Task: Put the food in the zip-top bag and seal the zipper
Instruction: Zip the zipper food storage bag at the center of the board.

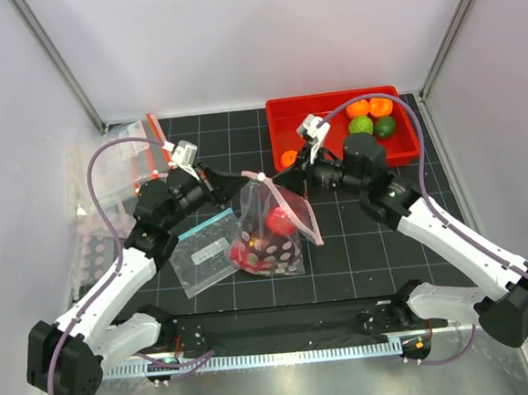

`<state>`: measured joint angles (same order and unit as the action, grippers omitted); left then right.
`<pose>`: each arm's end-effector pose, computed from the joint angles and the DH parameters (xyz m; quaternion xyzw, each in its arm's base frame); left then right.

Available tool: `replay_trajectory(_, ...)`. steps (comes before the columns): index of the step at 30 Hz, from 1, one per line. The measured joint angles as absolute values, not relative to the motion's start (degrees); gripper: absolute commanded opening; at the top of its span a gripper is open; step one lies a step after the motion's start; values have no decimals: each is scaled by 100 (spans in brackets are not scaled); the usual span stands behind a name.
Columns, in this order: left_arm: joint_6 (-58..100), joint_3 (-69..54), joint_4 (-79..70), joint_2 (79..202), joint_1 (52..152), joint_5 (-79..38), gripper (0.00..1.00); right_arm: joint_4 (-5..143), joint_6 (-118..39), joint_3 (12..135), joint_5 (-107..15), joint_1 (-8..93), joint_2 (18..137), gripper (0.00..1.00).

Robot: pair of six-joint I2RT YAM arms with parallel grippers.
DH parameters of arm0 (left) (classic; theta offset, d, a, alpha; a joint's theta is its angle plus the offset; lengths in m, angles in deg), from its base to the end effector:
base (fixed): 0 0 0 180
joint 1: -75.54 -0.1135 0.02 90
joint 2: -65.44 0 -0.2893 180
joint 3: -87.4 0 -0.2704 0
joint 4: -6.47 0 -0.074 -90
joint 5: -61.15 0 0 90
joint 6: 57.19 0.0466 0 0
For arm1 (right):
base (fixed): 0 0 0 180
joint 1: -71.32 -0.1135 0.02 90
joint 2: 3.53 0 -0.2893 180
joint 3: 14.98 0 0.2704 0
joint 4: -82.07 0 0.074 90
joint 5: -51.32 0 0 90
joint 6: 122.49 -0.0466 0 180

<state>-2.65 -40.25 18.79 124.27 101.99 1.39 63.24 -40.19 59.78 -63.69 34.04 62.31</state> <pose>0.2157 -0.1335 0.3421 0.1422 0.6602 -0.5185 0.5245 0.2134 0.1872 0.3994 -0.3255 0.6871 0.3934 0.5169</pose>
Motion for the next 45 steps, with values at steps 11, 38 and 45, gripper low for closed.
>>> replay_trajectory(11,-73,-4077,1158,11937,10167,-879,1,6099,-4030,5772,-6186,3406,5750,59)
replay_trajectory(38,-119,-4073,1825,12217,10503,248,23,6786,-3634,5871,-6940,3406,6550,1)
replay_trajectory(45,-141,-4070,1899,12215,10518,272,59,6792,-3748,5711,-7040,3376,6356,1)
